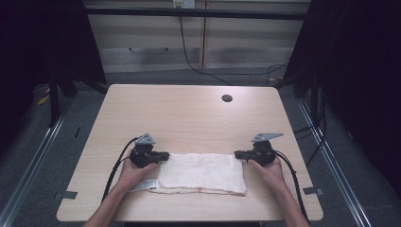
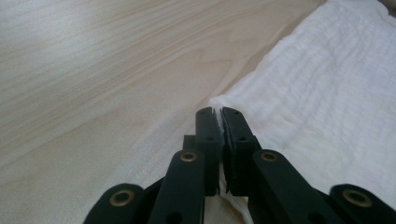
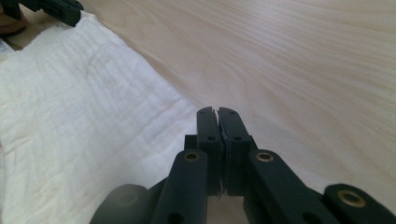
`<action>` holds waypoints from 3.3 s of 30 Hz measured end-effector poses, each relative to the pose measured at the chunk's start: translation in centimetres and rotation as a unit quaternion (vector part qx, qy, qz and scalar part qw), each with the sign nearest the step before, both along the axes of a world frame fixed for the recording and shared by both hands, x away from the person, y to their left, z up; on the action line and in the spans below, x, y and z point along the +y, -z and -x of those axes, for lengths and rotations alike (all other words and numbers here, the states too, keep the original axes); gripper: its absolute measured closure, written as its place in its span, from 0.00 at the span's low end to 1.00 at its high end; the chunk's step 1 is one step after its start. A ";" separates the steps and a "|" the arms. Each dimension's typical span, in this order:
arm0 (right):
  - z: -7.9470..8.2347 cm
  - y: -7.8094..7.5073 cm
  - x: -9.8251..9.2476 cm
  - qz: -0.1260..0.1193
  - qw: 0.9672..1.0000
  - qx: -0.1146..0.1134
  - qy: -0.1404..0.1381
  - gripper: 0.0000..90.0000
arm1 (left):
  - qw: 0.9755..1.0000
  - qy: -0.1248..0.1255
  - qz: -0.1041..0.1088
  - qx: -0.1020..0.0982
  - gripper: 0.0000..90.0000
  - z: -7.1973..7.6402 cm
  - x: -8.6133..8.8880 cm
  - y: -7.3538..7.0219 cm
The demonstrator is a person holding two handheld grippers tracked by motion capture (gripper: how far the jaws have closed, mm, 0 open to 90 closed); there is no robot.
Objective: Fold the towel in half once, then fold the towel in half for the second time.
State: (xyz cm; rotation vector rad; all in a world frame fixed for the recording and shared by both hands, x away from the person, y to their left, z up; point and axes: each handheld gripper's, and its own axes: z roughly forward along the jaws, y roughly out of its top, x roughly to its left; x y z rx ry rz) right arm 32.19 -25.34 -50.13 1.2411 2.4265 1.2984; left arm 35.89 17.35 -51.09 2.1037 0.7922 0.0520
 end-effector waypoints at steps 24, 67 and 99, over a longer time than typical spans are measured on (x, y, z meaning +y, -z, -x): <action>0.6 -2.6 1.1 -0.025 0.998 -0.049 -0.021 0.98 | 0.999 -0.036 0.028 -0.007 0.97 -0.2 1.4 -1.5; 8.1 -0.1 4.8 0.021 0.985 0.036 -0.167 0.99 | 0.997 -0.068 0.040 -0.012 0.97 -0.1 1.1 -1.7; 5.5 -0.5 4.4 0.061 0.995 0.030 -0.072 0.99 | 0.997 0.053 0.038 -0.046 0.96 5.9 1.8 -4.7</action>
